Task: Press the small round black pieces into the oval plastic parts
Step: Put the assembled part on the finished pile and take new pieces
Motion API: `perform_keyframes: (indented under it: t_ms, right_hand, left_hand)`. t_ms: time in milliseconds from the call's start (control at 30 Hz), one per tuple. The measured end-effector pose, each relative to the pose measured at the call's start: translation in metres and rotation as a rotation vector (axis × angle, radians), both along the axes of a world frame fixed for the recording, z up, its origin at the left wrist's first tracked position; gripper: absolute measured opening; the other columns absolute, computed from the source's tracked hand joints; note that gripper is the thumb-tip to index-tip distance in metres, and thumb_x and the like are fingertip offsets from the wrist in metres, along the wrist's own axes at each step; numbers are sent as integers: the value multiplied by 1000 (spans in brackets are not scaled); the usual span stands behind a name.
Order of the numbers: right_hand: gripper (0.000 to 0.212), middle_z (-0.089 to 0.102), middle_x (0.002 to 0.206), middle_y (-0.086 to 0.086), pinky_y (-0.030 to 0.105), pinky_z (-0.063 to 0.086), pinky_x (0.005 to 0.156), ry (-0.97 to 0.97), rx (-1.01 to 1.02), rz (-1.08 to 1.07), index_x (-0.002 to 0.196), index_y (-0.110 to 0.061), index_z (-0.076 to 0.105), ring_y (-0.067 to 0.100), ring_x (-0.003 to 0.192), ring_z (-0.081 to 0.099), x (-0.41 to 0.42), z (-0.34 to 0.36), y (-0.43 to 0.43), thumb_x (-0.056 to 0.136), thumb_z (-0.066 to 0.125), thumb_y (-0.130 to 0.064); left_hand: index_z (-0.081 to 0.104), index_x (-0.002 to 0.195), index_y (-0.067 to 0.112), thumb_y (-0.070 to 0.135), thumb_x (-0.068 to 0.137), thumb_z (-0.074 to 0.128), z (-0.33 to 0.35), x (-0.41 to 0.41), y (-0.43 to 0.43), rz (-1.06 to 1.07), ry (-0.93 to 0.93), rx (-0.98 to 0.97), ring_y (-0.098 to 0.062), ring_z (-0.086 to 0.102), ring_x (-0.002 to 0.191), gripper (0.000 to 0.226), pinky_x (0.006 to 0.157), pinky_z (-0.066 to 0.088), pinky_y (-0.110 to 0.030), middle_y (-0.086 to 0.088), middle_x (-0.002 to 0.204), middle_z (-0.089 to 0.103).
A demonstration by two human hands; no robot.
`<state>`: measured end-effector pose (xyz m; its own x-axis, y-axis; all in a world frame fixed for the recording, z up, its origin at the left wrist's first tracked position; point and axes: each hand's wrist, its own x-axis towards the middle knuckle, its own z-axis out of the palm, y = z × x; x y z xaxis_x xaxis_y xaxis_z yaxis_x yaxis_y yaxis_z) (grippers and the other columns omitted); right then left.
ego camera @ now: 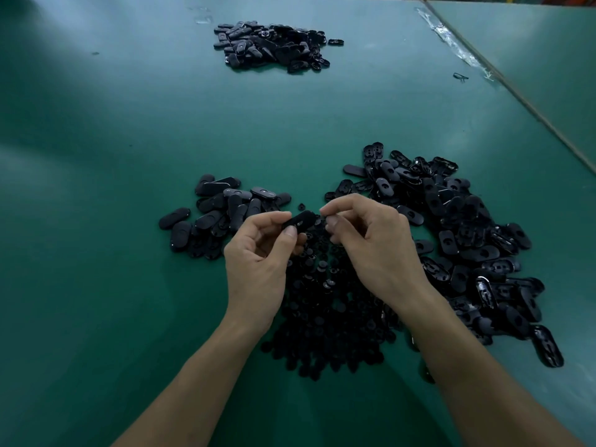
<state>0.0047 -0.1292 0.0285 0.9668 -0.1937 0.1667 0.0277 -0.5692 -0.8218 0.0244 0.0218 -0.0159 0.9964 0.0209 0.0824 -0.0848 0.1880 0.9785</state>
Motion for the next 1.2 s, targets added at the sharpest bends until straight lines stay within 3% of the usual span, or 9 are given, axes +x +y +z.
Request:
perform_keyframes:
  t_ms: [100, 267, 467, 633, 833, 967, 1200]
  right_hand:
    - [18, 70, 74, -3, 36, 53, 66, -8, 52, -26, 93, -32, 71, 20, 67, 66, -1, 0, 0, 95, 64, -15]
    - [6, 70, 77, -12, 19, 54, 68, -47, 101, -48, 92, -23, 74, 5, 73, 66, -1, 3, 1, 91, 71, -18]
    - [17, 67, 82, -12, 19, 55, 75, -68, 151, -32, 105, -25, 70, 6, 79, 67, -2, 6, 3, 91, 73, -15]
    - [15, 71, 82, -12, 22, 56, 74, -78, 157, -3, 97, -26, 74, 7, 79, 69, -5, 10, 8, 90, 73, -12]
    - [20, 69, 86, -11, 11, 48, 70, -32, 110, 76, 106, -22, 76, 3, 78, 64, -8, 11, 12, 94, 67, -9]
    - [18, 72, 82, -11, 12, 52, 73, -5, 193, 97, 100, -20, 75, 1, 78, 69, -9, 10, 13, 92, 69, -5]
    - [19, 76, 83, 3, 22, 56, 70, 67, 513, 89, 101, -16, 71, 15, 76, 73, -9, 6, 9, 88, 73, -3]
  left_hand:
    - [70, 99, 22, 5, 95, 67, 1, 0, -1, 3, 7, 3, -17, 75, 84, 17, 72, 56, -20, 1, 89, 76]
    - [70, 100, 22, 5, 95, 67, 0, -1, 0, 0, 0, 23, -17, 75, 84, 18, 72, 57, -20, -1, 90, 76]
    - [70, 99, 24, 4, 95, 67, -1, -1, -1, -4, -12, 36, -19, 75, 82, 20, 72, 57, -21, -3, 89, 76]
    - [70, 100, 19, 1, 95, 67, 1, -2, -1, -16, -7, 38, -18, 74, 81, 19, 72, 57, -20, -6, 88, 75]
    - [70, 100, 15, -1, 93, 67, 5, -4, -1, -55, 6, 16, -15, 73, 80, 18, 72, 57, -20, -7, 87, 75]
    - [70, 100, 16, -1, 93, 67, 5, -3, -1, -62, 1, 34, -15, 74, 81, 18, 73, 56, -20, -2, 88, 76]
    - [73, 101, 15, 1, 93, 68, 2, -3, 0, -61, -14, 46, -12, 74, 80, 18, 73, 57, -20, -1, 88, 77]
